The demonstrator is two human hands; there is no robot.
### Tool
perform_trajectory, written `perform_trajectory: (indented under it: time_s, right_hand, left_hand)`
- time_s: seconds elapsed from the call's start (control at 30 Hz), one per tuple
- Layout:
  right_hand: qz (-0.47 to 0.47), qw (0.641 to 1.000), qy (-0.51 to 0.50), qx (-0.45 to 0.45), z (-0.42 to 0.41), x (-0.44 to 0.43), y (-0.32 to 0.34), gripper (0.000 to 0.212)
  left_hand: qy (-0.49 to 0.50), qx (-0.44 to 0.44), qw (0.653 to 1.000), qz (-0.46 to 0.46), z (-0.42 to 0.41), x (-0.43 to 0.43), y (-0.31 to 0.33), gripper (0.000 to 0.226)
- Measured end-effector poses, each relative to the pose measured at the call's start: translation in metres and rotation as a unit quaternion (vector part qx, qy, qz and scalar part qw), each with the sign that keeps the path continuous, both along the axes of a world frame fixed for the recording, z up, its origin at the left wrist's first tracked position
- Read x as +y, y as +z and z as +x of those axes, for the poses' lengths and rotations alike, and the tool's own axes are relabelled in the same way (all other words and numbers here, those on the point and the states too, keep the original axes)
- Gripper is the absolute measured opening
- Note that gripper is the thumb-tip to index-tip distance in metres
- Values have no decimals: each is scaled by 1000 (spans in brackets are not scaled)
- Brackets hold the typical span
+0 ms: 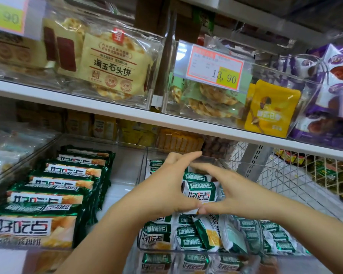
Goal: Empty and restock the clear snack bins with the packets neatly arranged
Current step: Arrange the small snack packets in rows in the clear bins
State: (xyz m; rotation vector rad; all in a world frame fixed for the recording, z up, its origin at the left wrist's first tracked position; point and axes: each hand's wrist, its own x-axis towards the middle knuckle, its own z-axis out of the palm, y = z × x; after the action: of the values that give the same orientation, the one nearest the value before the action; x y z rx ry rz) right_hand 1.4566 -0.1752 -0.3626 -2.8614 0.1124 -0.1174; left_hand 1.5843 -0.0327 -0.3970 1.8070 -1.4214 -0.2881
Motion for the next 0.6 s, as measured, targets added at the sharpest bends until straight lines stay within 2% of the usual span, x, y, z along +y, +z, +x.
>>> perform_trajectory:
  time_s: [0.17, 0.4, 0.5, 0.6]
  right_hand:
    - [-30, 999, -44, -4, 7, -11, -7, 80]
    - [-56, 987, -144, 48, 23, -51, -29, 83]
    - [-53, 985, -140, 83, 41, -56, -44, 84]
    - [-34, 985, -133, 100, 65, -57, -59, 86]
  left_hand:
    - [24, -27, 999, 13, -3, -5, -1, 102]
    - [174, -85, 981, -17, 32, 7, -6, 60]
    - [215, -62, 975, -8, 42, 7, -15, 53]
    - [204, -35, 978, 12, 44, 6, -26, 51]
